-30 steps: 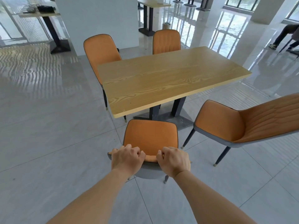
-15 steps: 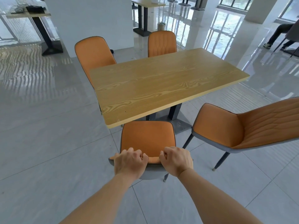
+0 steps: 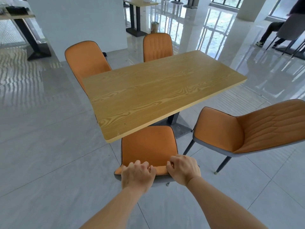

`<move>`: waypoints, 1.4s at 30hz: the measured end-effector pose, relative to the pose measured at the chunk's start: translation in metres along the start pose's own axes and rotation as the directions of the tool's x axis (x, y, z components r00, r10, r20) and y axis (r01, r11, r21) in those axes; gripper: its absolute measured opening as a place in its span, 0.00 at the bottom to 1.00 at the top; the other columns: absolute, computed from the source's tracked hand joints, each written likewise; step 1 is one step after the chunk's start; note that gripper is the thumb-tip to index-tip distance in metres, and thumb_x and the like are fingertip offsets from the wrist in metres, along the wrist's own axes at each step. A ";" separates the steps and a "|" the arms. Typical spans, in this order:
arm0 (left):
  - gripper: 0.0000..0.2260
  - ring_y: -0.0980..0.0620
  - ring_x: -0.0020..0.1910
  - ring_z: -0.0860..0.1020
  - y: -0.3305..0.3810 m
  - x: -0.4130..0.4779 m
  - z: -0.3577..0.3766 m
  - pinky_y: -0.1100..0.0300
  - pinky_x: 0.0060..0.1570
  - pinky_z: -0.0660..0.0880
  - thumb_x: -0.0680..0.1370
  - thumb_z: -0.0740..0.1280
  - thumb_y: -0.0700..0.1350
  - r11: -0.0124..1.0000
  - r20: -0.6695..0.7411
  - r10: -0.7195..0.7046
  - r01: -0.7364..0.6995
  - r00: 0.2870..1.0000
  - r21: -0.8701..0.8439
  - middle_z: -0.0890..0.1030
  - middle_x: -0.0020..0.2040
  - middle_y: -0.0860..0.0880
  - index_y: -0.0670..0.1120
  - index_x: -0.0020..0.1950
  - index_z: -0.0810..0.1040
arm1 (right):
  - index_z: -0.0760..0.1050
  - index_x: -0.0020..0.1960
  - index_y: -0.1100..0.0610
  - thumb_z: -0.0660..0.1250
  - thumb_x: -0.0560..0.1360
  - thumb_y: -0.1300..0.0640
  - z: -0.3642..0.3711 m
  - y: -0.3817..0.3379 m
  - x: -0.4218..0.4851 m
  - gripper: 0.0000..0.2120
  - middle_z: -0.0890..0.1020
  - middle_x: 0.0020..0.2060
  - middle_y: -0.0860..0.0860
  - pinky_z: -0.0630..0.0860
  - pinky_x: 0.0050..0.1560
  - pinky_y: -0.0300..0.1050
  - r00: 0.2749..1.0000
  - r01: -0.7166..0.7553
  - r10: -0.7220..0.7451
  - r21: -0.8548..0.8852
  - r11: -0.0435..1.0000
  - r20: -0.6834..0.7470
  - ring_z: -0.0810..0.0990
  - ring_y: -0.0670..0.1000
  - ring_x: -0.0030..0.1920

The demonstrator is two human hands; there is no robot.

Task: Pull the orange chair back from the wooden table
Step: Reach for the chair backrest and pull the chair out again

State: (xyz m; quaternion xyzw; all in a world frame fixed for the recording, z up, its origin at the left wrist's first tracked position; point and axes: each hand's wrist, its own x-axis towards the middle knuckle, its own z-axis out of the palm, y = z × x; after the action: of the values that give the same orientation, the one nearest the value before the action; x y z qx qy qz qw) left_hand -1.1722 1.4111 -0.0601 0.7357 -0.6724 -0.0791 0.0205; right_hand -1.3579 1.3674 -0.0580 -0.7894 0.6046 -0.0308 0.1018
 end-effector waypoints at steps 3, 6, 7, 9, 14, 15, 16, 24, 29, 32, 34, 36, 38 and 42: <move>0.30 0.53 0.39 0.73 0.000 -0.001 0.000 0.56 0.45 0.72 0.76 0.38 0.61 1.000 -0.008 0.002 -0.002 1.000 -0.002 0.77 0.40 0.52 0.53 0.46 0.79 | 0.69 0.35 0.52 0.49 0.77 0.41 0.000 0.000 0.000 0.20 0.74 0.32 0.47 0.69 0.32 0.45 1.000 0.006 -0.006 -0.010 1.000 -0.009 0.72 0.48 0.32; 0.29 0.53 0.38 0.73 0.000 -0.001 0.000 0.55 0.45 0.73 0.76 0.39 0.60 1.000 -0.004 -0.002 0.002 1.000 0.002 0.77 0.40 0.52 0.53 0.45 0.79 | 0.71 0.37 0.51 0.46 0.76 0.40 0.004 0.000 0.000 0.22 0.73 0.31 0.46 0.74 0.34 0.48 1.000 -0.001 0.001 -0.027 1.000 -0.018 0.72 0.48 0.32; 0.28 0.53 0.38 0.73 0.001 -0.001 0.000 0.56 0.45 0.72 0.76 0.39 0.60 1.000 -0.005 -0.005 0.005 1.000 0.005 0.77 0.40 0.52 0.53 0.45 0.79 | 0.71 0.37 0.51 0.45 0.76 0.40 0.005 0.001 0.000 0.23 0.73 0.31 0.46 0.75 0.34 0.48 1.000 -0.002 0.002 -0.023 1.000 -0.021 0.72 0.48 0.32; 0.28 0.53 0.39 0.73 0.001 0.000 0.000 0.56 0.44 0.71 0.77 0.40 0.60 1.000 -0.010 -0.013 0.013 1.000 0.010 0.77 0.40 0.52 0.54 0.46 0.79 | 0.71 0.37 0.51 0.44 0.75 0.39 0.006 0.002 0.001 0.23 0.73 0.32 0.46 0.76 0.35 0.48 1.000 0.004 -0.004 -0.011 1.000 -0.024 0.72 0.49 0.33; 0.30 0.53 0.39 0.73 0.001 0.000 0.001 0.55 0.46 0.71 0.75 0.38 0.61 0.999 -0.006 -0.025 0.025 1.000 0.023 0.77 0.41 0.53 0.54 0.47 0.79 | 0.71 0.37 0.51 0.47 0.76 0.39 0.006 0.003 0.002 0.22 0.73 0.32 0.46 0.75 0.34 0.48 1.000 0.019 -0.019 -0.008 1.000 -0.019 0.72 0.48 0.33; 0.29 0.53 0.39 0.74 0.002 0.000 0.001 0.55 0.46 0.71 0.76 0.39 0.61 0.999 0.000 -0.030 0.030 1.000 0.026 0.77 0.41 0.53 0.54 0.48 0.79 | 0.71 0.37 0.50 0.47 0.76 0.39 0.007 0.004 0.002 0.22 0.73 0.32 0.46 0.75 0.35 0.48 1.000 0.021 -0.021 -0.005 1.000 -0.014 0.72 0.48 0.33; 0.28 0.53 0.40 0.74 0.003 -0.001 0.000 0.54 0.46 0.70 0.76 0.39 0.61 0.999 0.007 -0.034 0.033 0.999 0.035 0.77 0.41 0.53 0.54 0.48 0.79 | 0.72 0.38 0.50 0.47 0.76 0.39 0.006 0.004 0.002 0.22 0.73 0.32 0.46 0.76 0.35 0.48 1.000 0.021 -0.021 -0.002 1.000 -0.006 0.72 0.48 0.33; 0.17 0.49 0.45 0.71 0.001 0.003 -0.002 0.50 0.48 0.69 0.81 0.51 0.58 0.995 0.150 -0.074 0.063 0.986 0.078 0.75 0.47 0.50 0.53 0.58 0.76 | 0.75 0.39 0.50 0.51 0.77 0.39 -0.006 0.003 0.004 0.21 0.75 0.34 0.47 0.76 0.37 0.46 0.995 0.037 -0.044 0.076 0.996 0.088 0.73 0.48 0.35; 0.19 0.52 0.46 0.75 0.003 -0.005 -0.011 0.53 0.51 0.71 0.83 0.49 0.58 0.996 0.047 -0.075 0.078 0.996 -0.053 0.78 0.49 0.52 0.55 0.60 0.77 | 0.73 0.42 0.50 0.52 0.81 0.37 -0.028 0.006 0.000 0.21 0.78 0.38 0.48 0.79 0.40 0.48 0.967 0.121 -0.148 0.137 0.983 0.209 0.77 0.49 0.39; 0.18 0.53 0.45 0.76 0.003 -0.014 -0.016 0.54 0.49 0.73 0.83 0.50 0.57 0.997 0.012 -0.047 0.047 0.999 -0.064 0.78 0.49 0.53 0.54 0.59 0.77 | 0.68 0.43 0.47 0.51 0.84 0.43 -0.044 0.012 -0.008 0.15 0.77 0.39 0.51 0.81 0.43 0.53 0.947 0.249 -0.262 0.090 0.964 0.187 0.77 0.52 0.40; 0.18 0.52 0.45 0.76 0.002 -0.018 -0.017 0.54 0.48 0.75 0.83 0.50 0.58 0.997 0.036 -0.023 0.025 0.999 -0.079 0.78 0.49 0.52 0.55 0.60 0.78 | 0.68 0.44 0.47 0.51 0.84 0.43 -0.047 0.018 -0.011 0.14 0.76 0.39 0.50 0.81 0.42 0.52 0.943 0.273 -0.282 0.077 0.959 0.176 0.76 0.52 0.40; 0.21 0.53 0.47 0.76 0.001 -0.023 -0.017 0.54 0.49 0.74 0.82 0.48 0.60 0.997 0.087 0.012 -0.006 0.996 -0.078 0.79 0.51 0.52 0.55 0.61 0.77 | 0.71 0.43 0.49 0.52 0.83 0.39 -0.045 0.024 -0.014 0.18 0.77 0.39 0.49 0.80 0.41 0.49 0.957 0.203 -0.230 0.155 0.967 0.179 0.76 0.50 0.39; 0.26 0.53 0.52 0.75 -0.001 -0.025 -0.016 0.53 0.55 0.72 0.80 0.44 0.63 0.998 0.130 0.038 -0.030 0.991 -0.063 0.79 0.55 0.53 0.56 0.64 0.76 | 0.74 0.44 0.47 0.53 0.80 0.35 -0.041 0.033 -0.019 0.20 0.76 0.40 0.46 0.79 0.43 0.48 0.961 0.150 -0.199 0.241 0.959 0.192 0.76 0.47 0.40; 0.28 0.52 0.60 0.73 -0.008 -0.027 -0.016 0.52 0.61 0.70 0.79 0.46 0.68 0.999 0.199 0.028 -0.019 0.980 -0.046 0.76 0.61 0.54 0.57 0.71 0.70 | 0.75 0.59 0.42 0.59 0.77 0.32 -0.038 0.047 -0.029 0.19 0.78 0.50 0.43 0.77 0.52 0.47 0.914 0.233 -0.302 0.260 0.937 0.270 0.76 0.46 0.49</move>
State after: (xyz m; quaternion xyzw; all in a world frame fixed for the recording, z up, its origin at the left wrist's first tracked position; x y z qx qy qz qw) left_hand -1.1648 1.4372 -0.0434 0.7154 -0.6778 -0.1671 -0.0300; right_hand -1.4167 1.3790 -0.0283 -0.8437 0.4599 0.0104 0.2767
